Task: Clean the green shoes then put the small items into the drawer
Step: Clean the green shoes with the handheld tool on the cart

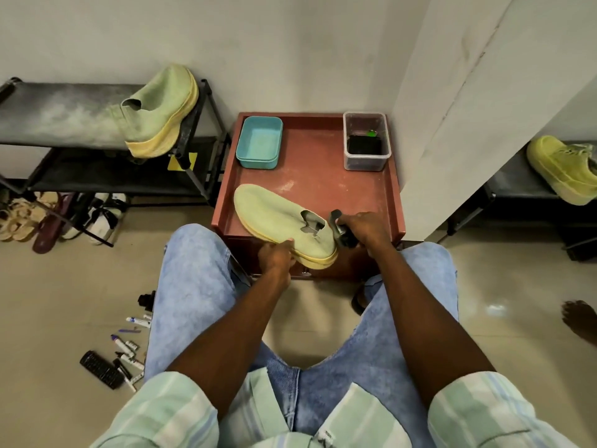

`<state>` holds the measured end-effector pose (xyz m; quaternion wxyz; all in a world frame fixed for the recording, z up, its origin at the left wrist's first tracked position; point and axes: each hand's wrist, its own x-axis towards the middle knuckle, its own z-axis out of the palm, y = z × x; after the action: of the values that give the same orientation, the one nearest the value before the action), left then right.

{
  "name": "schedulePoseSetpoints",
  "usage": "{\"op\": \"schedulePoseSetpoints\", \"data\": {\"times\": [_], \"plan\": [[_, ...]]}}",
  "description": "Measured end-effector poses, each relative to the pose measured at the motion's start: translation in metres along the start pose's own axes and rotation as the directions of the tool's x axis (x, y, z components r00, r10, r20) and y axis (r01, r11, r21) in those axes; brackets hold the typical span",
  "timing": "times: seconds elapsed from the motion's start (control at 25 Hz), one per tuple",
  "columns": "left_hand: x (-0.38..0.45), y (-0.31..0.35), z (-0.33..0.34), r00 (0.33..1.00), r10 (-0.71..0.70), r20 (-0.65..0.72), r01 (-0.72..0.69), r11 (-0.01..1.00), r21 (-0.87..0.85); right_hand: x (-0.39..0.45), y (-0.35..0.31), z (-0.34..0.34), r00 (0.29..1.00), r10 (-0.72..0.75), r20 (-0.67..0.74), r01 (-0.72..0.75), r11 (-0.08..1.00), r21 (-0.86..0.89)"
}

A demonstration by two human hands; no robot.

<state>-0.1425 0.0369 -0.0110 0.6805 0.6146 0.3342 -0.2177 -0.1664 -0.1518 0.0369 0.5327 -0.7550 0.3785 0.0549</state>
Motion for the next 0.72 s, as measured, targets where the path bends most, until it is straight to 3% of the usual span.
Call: {"op": "schedulePoseSetpoints", "data": {"times": [0.16, 0.4, 0.56, 0.64, 0.72], "plan": [[0.008, 0.014, -0.002, 0.952, 0.303, -0.04, -0.272, 0.899, 0.343, -0.001, -0.002, -0.007, 0.977, 0.04, 0.211, 0.0, 0.983, -0.183], [-0.011, 0.022, -0.012, 0.902, 0.417, 0.112, -0.431, 0.849, 0.306, -0.005, -0.007, 0.005, 0.966, -0.038, 0.255, 0.058, 0.996, -0.071], [-0.038, -0.007, -0.018, 0.841, 0.505, 0.194, -0.519, 0.65, 0.555, 0.004, -0.007, 0.012, 1.0, -0.024, 0.018, 0.022, 0.994, 0.104], [-0.041, -0.018, -0.011, 0.796, 0.552, 0.249, -0.554, 0.499, 0.666, 0.006, -0.008, 0.015, 0.996, -0.034, -0.083, 0.042, 0.995, 0.096], [-0.038, -0.026, 0.001, 0.803, 0.553, 0.221, -0.514, 0.456, 0.727, 0.002, -0.007, 0.018, 0.988, -0.09, -0.128, 0.097, 0.994, 0.05]]}}
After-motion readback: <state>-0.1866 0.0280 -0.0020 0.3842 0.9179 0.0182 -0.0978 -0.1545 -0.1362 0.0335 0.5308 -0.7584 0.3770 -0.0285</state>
